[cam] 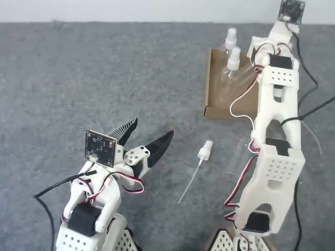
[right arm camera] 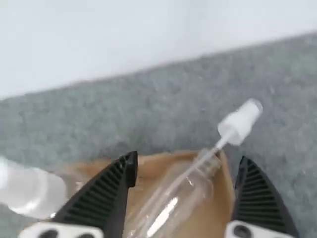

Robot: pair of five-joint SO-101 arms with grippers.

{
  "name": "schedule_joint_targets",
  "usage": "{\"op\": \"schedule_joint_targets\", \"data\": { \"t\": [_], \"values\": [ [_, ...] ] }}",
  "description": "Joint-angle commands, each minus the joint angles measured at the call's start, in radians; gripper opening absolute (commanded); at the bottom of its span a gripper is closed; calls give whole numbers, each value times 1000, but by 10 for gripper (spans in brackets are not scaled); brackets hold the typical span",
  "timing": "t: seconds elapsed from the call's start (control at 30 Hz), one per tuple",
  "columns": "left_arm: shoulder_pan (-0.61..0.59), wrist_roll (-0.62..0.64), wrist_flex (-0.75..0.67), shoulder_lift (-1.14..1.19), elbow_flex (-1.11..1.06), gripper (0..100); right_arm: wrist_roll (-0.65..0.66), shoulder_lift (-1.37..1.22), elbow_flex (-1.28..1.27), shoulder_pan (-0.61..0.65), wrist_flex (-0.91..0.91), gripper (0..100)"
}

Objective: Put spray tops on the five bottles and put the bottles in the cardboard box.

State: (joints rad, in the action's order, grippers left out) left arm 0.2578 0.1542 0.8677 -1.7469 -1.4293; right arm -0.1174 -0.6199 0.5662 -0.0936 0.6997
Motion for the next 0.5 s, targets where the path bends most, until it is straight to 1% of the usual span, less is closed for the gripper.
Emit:
{"op": "schedule_joint_targets", "data": {
  "t": [0.0,0.1,0.17,0.47],
  "values": [
    [-6,-9,2,-14,8,309,-12,-45,143,12,-19,229],
    [-6,-9,2,-14,8,309,-17,-159,269,10,-22,154],
    [-6,-9,2,-14,8,309,-17,-236,362,8,-12,126],
    [-6,-9,3,-14,8,309,-18,-493,675,8,133,119]
  ]
}}
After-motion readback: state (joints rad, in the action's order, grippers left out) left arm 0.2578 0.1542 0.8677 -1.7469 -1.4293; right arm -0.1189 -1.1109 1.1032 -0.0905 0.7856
